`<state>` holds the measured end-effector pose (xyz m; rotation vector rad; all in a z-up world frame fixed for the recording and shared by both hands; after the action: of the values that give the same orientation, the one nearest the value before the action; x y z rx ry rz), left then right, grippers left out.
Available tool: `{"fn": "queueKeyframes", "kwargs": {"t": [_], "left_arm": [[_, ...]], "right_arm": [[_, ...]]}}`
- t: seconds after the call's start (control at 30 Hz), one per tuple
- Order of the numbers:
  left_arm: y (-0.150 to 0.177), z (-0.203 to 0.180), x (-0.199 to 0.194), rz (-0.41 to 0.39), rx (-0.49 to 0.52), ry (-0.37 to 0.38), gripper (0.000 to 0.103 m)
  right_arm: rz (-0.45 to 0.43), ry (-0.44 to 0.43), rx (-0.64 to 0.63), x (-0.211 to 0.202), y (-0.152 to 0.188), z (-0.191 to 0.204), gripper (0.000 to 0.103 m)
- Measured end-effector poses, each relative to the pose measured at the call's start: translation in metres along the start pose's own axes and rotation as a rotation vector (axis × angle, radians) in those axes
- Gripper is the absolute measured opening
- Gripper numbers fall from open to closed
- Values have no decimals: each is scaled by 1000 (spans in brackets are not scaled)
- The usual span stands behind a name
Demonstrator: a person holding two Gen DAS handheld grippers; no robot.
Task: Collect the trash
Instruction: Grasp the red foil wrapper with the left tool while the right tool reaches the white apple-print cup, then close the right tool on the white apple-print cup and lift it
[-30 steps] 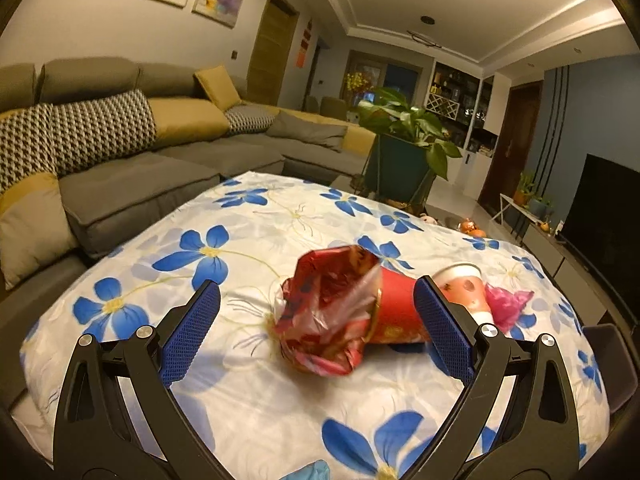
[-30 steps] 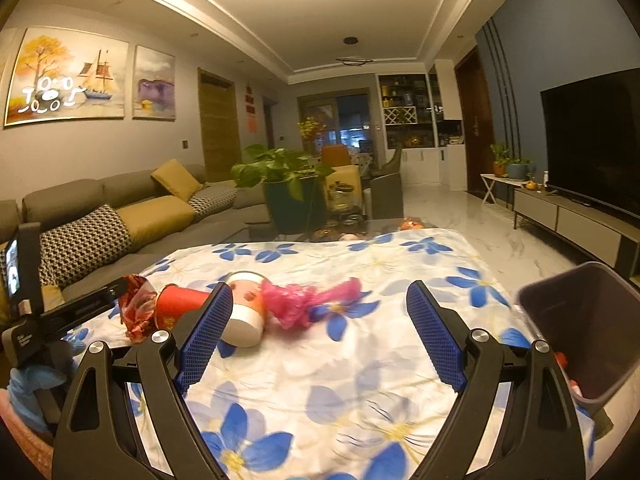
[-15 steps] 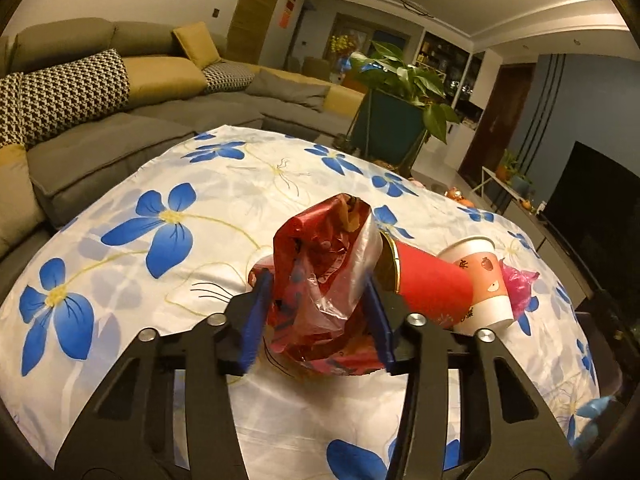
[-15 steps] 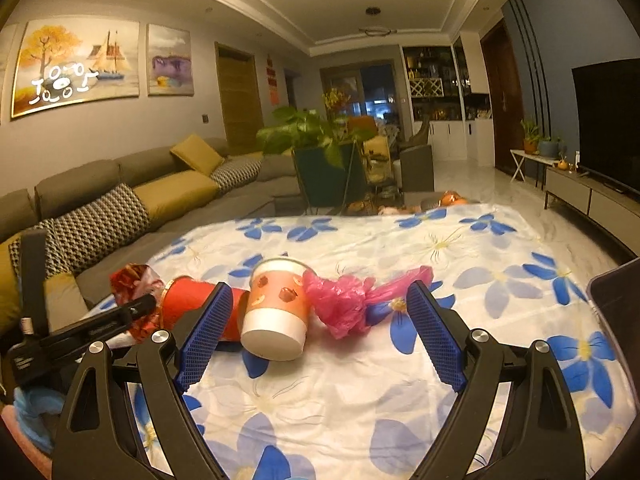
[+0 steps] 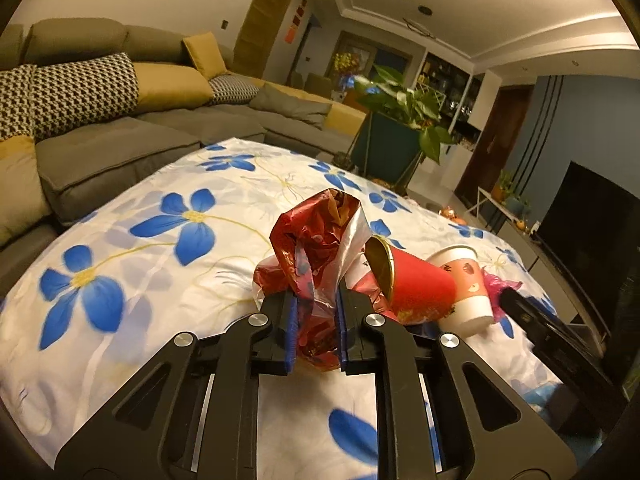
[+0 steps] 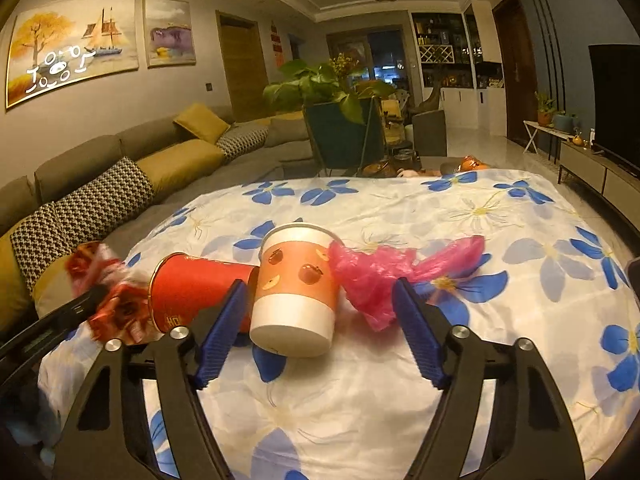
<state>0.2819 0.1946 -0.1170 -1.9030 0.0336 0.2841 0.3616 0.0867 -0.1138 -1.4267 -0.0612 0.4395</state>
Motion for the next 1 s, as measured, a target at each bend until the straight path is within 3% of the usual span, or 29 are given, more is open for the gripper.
{"fn": "queueKeyframes", "kwargs": {"t": [0.17, 0.6, 0.8, 1.0], "left_arm": [[-8, 1, -16, -29, 4, 2, 14], [-4, 8, -16, -7, -17, 3, 14], [-3, 8, -17, -3, -12, 0, 14], [-4, 6, -19, -6, -6, -3, 14]], "right_arm": [[56, -21, 6, 15, 8, 8, 60], [161, -33, 6, 38, 23, 16, 60], [156, -52, 0, 35, 21, 20, 55], [88, -56, -27, 12, 6, 19, 55]]}}
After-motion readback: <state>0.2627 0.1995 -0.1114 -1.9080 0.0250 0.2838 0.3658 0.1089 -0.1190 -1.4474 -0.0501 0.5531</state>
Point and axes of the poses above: each gripper's, at about its wrist camera, not at the fingertips, and x roughly the way its jaws point, z to its left, y to its underside, the point moved 10 cm from there along x, roughly the way its jaws point, and after that the axes turned 15 degrees about -z, right-handed, at the moved point
